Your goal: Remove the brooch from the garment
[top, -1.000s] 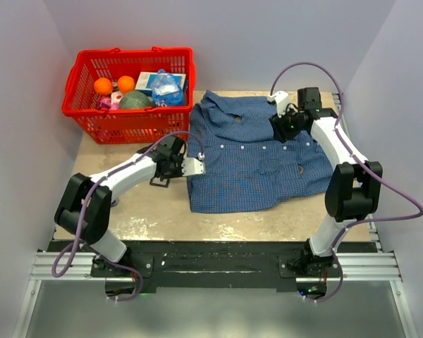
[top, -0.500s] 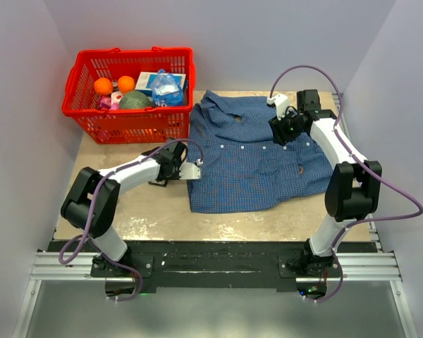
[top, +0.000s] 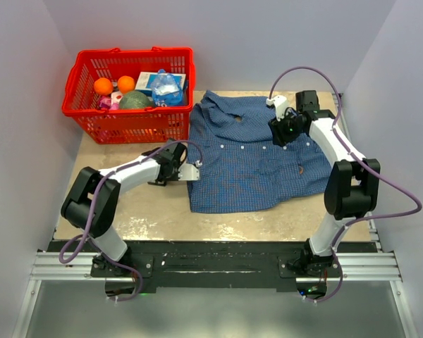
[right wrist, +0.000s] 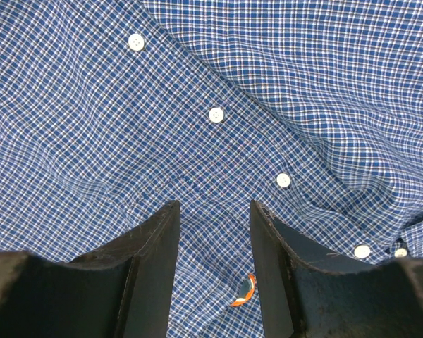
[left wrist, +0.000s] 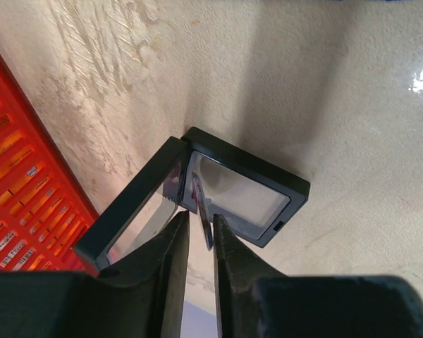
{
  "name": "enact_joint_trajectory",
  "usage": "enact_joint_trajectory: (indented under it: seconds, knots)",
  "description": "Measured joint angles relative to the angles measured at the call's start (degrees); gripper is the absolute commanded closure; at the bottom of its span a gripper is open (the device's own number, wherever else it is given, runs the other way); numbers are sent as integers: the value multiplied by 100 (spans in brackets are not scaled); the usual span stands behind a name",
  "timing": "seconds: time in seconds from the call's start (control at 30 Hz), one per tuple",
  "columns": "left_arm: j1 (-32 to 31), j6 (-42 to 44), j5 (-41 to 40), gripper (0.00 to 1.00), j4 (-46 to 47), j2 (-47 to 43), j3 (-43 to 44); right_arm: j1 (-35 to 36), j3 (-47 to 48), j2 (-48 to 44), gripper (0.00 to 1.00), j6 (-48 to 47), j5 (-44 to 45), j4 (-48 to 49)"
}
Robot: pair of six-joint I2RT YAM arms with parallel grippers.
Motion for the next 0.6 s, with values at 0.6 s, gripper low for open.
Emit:
enact_joint_trajectory:
  seconds: [0.6]
  knots:
    - [0,15,-138,62,-271,-155,-37,0,90,109,51,24,-20,-11]
